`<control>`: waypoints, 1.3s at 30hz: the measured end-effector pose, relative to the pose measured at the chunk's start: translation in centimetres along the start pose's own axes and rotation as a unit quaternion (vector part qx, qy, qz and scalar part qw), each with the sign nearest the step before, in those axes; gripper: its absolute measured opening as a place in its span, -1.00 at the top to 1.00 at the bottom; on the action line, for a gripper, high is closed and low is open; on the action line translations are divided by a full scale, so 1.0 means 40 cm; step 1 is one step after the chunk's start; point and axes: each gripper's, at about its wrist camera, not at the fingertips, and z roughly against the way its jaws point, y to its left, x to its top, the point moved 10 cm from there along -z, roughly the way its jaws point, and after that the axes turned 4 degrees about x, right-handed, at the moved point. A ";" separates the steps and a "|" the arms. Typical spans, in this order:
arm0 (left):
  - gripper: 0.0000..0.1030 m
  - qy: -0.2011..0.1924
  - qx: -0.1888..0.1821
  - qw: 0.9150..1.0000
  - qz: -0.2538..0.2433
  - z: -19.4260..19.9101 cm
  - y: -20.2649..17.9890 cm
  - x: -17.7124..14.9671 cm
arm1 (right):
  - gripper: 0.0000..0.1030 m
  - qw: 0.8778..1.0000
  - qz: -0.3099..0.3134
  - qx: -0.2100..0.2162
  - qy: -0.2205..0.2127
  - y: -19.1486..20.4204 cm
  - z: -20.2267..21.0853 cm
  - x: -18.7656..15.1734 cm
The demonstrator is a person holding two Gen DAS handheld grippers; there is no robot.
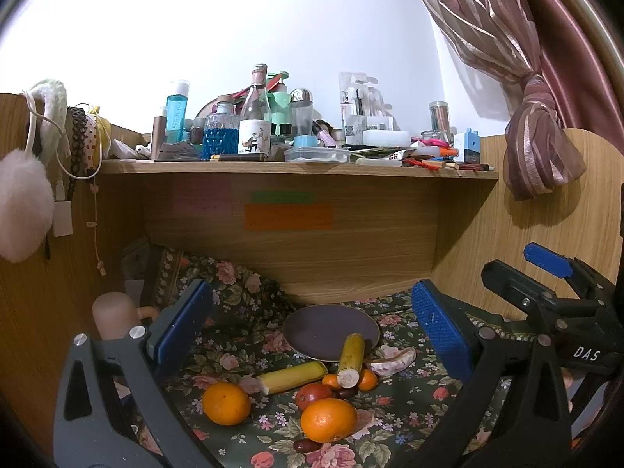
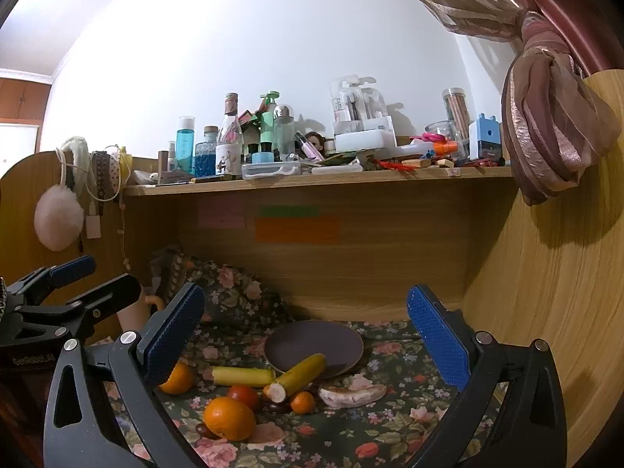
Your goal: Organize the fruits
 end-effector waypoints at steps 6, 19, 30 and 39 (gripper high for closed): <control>-1.00 0.002 -0.002 1.000 0.001 0.000 -0.003 -0.003 | -1.00 1.000 0.001 0.002 0.001 0.001 0.000 0.000; -1.00 0.002 -0.001 1.000 0.000 -0.002 -0.005 -0.004 | -1.00 1.000 -0.003 0.001 0.005 0.002 -0.006 -0.002; -1.00 0.004 -0.003 1.000 -0.001 -0.005 -0.009 -0.010 | -1.00 1.000 -0.004 0.000 0.006 0.002 -0.007 -0.003; -1.00 0.004 -0.003 1.000 -0.001 -0.006 -0.011 -0.011 | -1.00 1.000 -0.006 0.000 0.002 -0.001 -0.006 -0.003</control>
